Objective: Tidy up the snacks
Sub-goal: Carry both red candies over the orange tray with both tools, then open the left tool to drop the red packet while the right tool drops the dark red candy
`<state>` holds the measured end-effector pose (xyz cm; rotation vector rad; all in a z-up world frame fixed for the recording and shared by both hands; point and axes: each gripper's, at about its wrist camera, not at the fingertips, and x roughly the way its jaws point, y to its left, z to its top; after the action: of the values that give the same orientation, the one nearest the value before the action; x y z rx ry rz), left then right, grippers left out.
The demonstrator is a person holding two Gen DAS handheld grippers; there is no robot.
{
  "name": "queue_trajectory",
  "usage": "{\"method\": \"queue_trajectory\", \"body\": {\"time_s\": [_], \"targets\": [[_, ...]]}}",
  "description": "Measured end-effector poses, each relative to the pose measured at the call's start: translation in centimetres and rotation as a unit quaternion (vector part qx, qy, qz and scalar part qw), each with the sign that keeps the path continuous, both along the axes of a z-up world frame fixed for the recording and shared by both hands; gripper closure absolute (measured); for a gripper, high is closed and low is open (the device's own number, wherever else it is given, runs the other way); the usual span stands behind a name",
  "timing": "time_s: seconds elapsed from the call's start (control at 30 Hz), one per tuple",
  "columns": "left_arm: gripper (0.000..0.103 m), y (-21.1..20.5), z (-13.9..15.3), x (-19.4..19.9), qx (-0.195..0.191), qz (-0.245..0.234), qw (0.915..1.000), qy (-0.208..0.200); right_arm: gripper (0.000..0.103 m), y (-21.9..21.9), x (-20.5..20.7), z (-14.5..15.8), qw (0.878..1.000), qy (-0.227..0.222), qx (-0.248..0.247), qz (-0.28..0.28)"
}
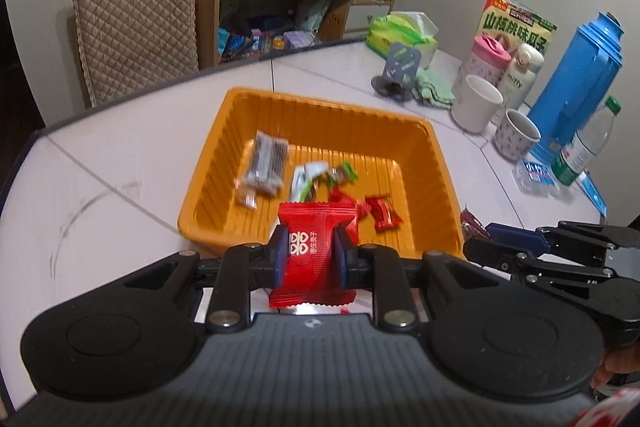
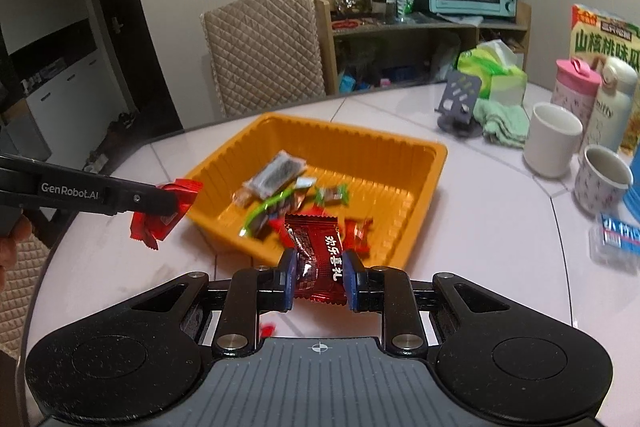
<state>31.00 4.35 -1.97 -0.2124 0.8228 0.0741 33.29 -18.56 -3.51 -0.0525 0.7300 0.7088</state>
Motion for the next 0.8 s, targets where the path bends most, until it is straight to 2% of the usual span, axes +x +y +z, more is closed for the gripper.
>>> {"method": "queue_trajectory", "body": {"time_s": [0.3,0.8], "targets": [[0.082,0.7,0.0,4.0,0.009,-0.007,0.9999,-0.005,0.078,1.1,4.3,0.0,1.000,-0.011,-0.001,-0.006],[0.082,0.6,-2.0,10.3,0.011,-0.019,0.9997,0.011,0.078,3.3,10.4,-2.7,1.000,0.000,-0.015,-0.021]]}}
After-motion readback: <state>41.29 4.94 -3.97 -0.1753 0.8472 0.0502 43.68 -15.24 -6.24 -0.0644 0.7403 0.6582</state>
